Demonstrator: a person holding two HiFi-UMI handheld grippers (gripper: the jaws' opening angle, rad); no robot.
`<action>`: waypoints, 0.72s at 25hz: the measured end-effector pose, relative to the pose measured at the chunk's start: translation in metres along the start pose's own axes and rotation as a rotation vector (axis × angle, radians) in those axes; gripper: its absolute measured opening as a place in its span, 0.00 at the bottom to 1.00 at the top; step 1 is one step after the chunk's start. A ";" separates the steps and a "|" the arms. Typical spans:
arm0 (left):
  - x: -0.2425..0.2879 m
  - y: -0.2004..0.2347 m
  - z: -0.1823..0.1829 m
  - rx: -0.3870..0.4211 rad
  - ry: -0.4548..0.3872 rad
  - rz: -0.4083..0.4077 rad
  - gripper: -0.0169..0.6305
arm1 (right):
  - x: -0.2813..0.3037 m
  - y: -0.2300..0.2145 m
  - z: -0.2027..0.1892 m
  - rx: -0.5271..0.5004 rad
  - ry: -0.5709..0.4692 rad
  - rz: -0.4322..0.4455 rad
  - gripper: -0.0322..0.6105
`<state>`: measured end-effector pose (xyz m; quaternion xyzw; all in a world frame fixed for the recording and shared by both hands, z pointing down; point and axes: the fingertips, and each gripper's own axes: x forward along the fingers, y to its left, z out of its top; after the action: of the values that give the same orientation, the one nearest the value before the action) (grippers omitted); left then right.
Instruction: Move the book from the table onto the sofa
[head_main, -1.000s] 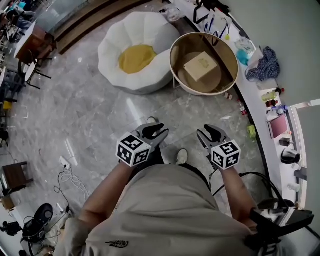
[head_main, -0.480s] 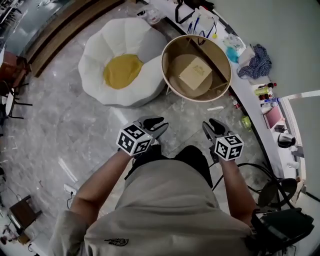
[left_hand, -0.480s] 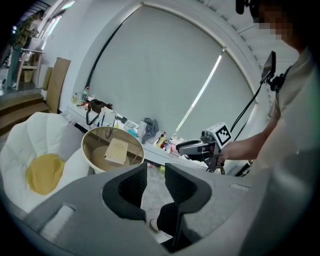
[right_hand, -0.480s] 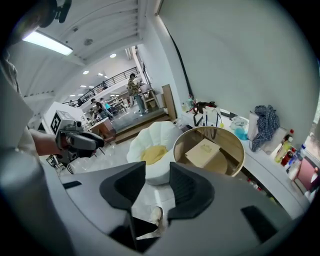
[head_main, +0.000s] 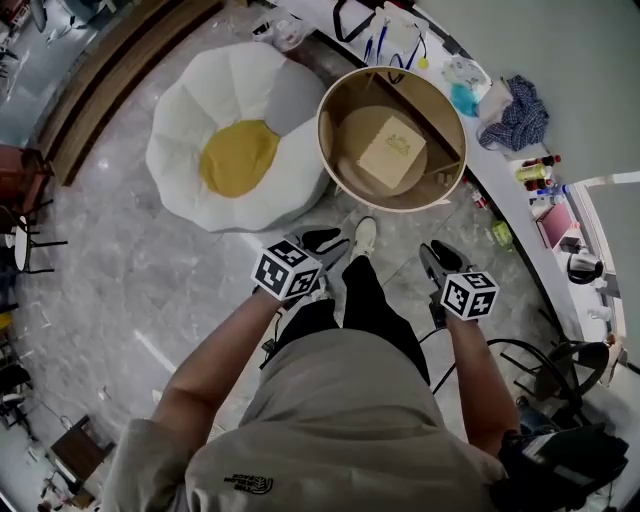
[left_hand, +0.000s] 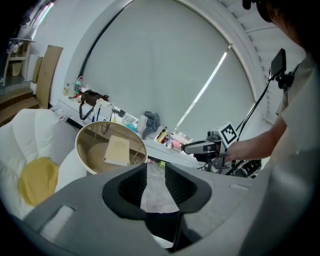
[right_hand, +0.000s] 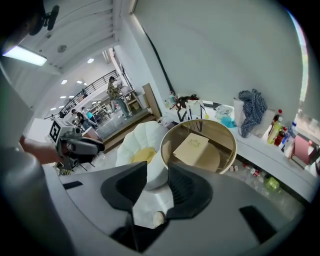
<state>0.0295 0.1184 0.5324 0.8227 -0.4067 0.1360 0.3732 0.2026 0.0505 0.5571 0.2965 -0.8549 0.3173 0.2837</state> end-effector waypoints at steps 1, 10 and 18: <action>0.008 0.007 0.003 0.007 0.019 0.001 0.18 | 0.010 -0.007 0.002 0.028 -0.003 0.003 0.26; 0.094 0.077 0.027 -0.079 0.143 0.042 0.19 | 0.103 -0.097 0.008 0.183 0.038 0.045 0.25; 0.199 0.166 0.024 -0.122 0.250 0.085 0.22 | 0.195 -0.164 -0.007 0.286 0.120 0.099 0.26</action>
<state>0.0249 -0.0767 0.7045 0.7573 -0.3991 0.2280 0.4640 0.1884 -0.1106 0.7542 0.2721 -0.7961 0.4664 0.2732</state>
